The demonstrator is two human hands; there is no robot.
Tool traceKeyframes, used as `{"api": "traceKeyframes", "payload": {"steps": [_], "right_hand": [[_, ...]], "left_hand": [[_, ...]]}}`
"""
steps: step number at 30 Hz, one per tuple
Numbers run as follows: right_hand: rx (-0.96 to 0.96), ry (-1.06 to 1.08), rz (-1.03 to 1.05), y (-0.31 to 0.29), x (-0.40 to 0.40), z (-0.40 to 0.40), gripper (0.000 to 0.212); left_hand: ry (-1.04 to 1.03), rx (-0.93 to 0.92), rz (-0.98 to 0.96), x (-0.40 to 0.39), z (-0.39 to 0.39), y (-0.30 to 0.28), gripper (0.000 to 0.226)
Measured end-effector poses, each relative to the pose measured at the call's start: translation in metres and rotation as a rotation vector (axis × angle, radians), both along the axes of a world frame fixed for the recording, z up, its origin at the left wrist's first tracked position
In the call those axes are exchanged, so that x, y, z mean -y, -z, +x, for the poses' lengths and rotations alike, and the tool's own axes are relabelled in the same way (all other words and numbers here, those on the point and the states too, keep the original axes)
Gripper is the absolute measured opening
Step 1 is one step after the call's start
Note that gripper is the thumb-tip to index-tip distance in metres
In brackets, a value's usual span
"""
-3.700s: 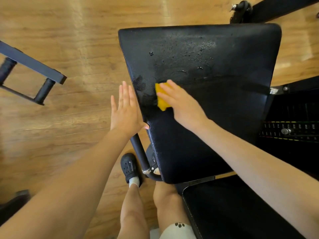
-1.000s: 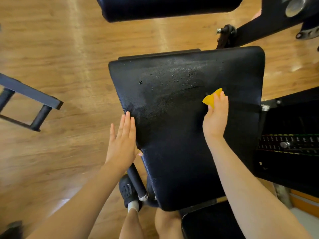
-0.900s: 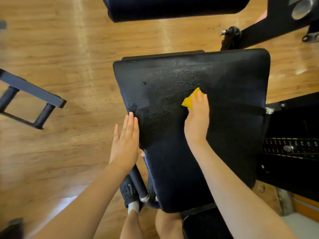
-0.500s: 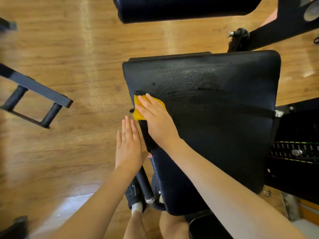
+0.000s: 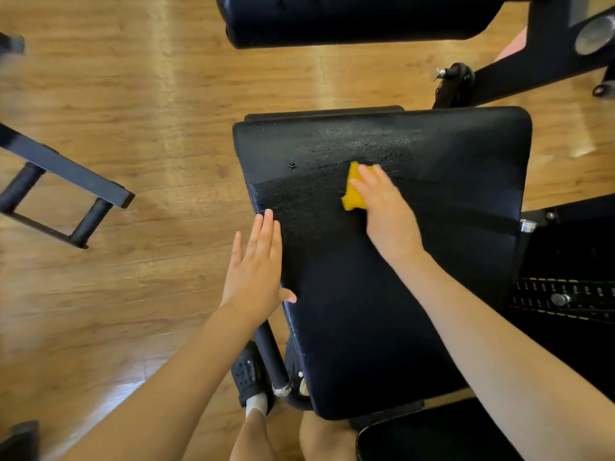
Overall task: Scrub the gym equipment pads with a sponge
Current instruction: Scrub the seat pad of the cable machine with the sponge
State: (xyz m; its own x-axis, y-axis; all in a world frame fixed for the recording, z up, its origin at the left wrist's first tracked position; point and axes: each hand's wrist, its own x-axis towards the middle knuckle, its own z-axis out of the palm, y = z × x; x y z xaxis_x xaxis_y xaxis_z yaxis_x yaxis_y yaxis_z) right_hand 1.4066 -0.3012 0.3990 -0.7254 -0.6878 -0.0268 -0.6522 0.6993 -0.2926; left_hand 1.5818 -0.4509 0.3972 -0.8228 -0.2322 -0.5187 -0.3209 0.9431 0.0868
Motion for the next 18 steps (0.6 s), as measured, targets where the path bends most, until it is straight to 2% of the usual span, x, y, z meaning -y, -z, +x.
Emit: {"api": "traceKeyframes", "payload": {"steps": [2,4,5,7,10,14,18], "right_hand": [[0.049,0.254,-0.001,-0.008,-0.017,-0.014,0.055],[0.035,0.38,-0.047,-0.014,-0.017,-0.015,0.051],[0.031,0.345,-0.077,-0.015,-0.01,-0.011,0.05],[0.062,0.124,-0.082,-0.011,0.013,0.004,0.054],[0.064,-0.145,0.016,0.0,0.038,0.027,0.064],[0.019,-0.197,0.056,0.01,0.015,0.014,0.068],[0.025,0.01,0.01,0.009,-0.042,-0.02,0.064]], "left_hand": [[0.007,0.032,-0.057,-0.005,-0.005,-0.002,0.125],[0.002,0.071,-0.1,-0.013,-0.01,-0.006,0.127],[0.002,0.089,-0.124,-0.017,-0.012,-0.008,0.127],[0.005,0.123,-0.175,-0.021,-0.016,-0.011,0.127],[0.024,0.152,-0.223,-0.022,-0.02,-0.011,0.13],[0.097,0.159,-0.266,-0.02,-0.024,-0.01,0.133],[0.169,0.146,-0.253,-0.019,-0.028,-0.013,0.133]]}}
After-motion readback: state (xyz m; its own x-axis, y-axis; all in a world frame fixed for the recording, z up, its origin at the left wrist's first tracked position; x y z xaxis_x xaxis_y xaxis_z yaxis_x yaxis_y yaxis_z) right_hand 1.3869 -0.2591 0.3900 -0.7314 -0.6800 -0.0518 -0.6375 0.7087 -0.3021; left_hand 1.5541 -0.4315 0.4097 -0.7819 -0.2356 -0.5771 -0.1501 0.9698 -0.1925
